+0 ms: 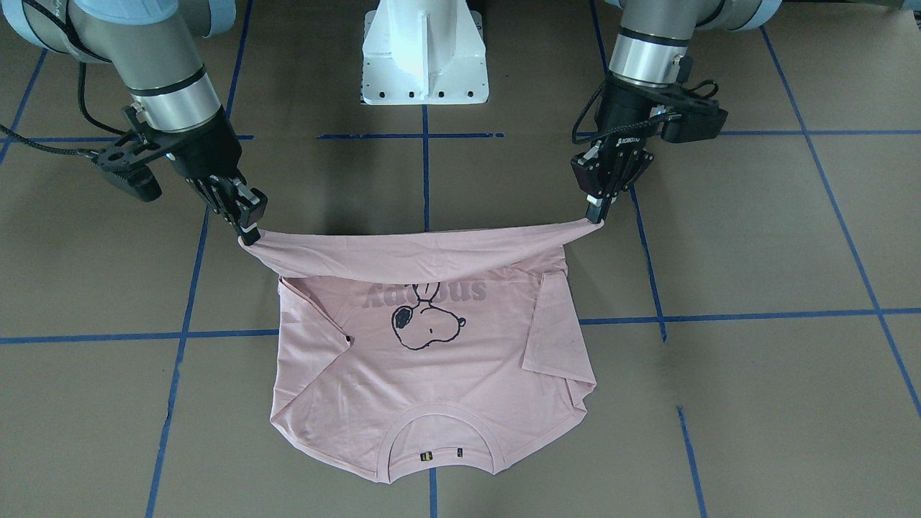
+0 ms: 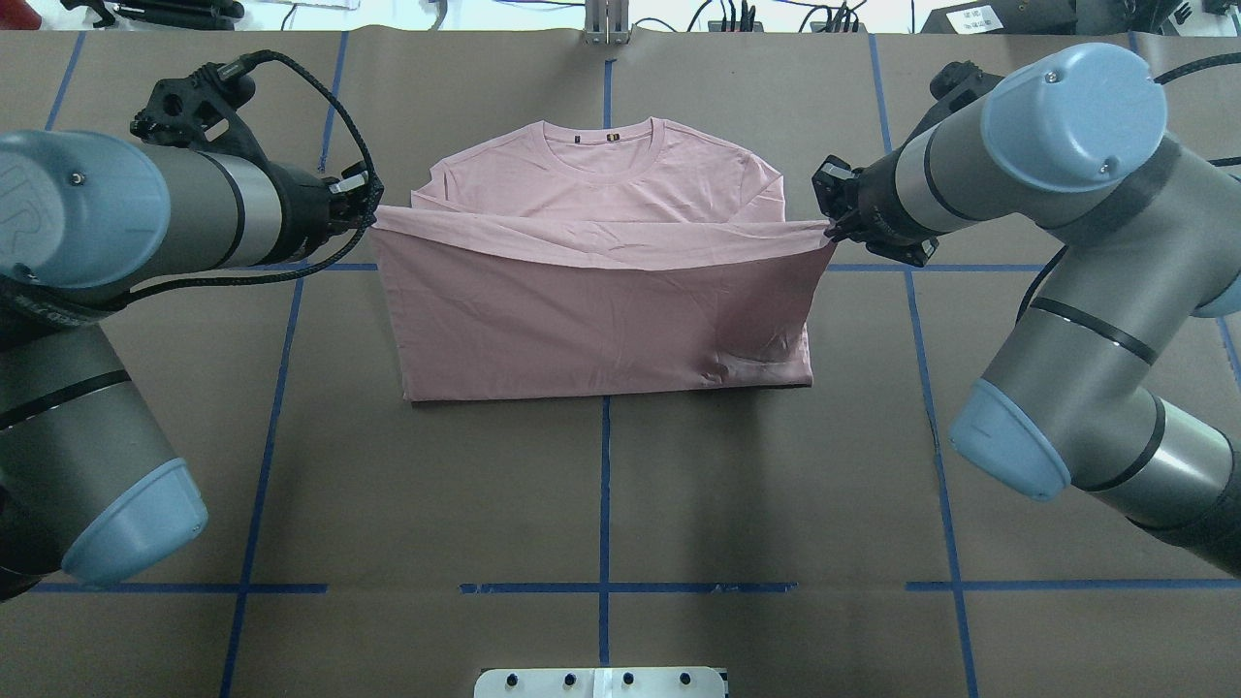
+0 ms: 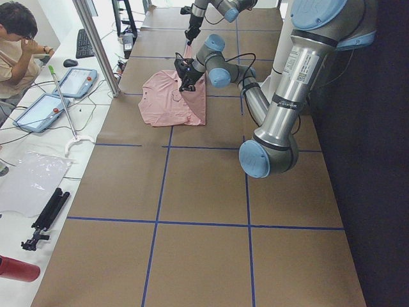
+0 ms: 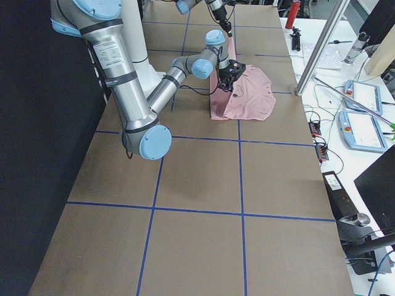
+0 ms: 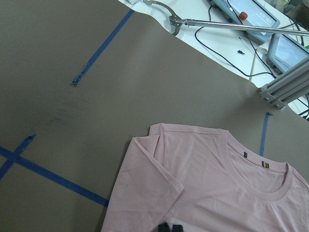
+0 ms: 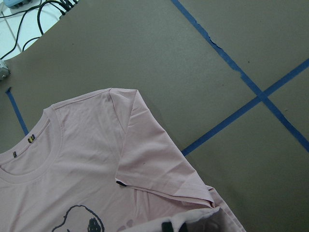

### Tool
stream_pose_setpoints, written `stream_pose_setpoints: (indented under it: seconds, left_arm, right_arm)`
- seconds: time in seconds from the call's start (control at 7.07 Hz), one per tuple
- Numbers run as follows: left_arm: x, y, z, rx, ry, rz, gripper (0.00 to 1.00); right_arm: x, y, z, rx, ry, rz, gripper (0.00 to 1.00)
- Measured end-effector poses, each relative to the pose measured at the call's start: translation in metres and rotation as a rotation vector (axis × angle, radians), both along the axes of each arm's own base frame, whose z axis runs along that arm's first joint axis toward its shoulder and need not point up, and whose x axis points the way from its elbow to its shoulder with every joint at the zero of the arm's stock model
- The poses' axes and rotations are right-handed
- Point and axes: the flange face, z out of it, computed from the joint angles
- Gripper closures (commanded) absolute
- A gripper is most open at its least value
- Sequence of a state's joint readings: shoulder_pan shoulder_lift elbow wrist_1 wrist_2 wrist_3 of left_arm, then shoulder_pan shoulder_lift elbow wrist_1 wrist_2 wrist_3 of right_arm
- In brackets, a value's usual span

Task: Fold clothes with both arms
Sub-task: 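Lay the hem down near the collar and open both grippers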

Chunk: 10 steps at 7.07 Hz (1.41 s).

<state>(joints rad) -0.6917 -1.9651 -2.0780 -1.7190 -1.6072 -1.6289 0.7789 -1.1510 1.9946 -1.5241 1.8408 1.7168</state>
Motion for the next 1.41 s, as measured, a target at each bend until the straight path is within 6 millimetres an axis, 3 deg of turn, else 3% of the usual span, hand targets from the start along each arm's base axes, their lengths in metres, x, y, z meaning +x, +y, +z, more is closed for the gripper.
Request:
stream_pose_setpoints:
  seconds: [0.42,1.41]
  left_arm:
    - [-0.009,0.007,-0.006,0.005,0.008,0.004,1.00]
    - [0.048,-0.053,0.062,0.014,-0.038,-0.006,1.00]
  right_arm:
    - [0.025,-0.007,-0.006,-0.017,-0.002,0.006,1.00]
    - [-0.038,-0.090,0.029,0.017,0.110,-0.058,1.00]
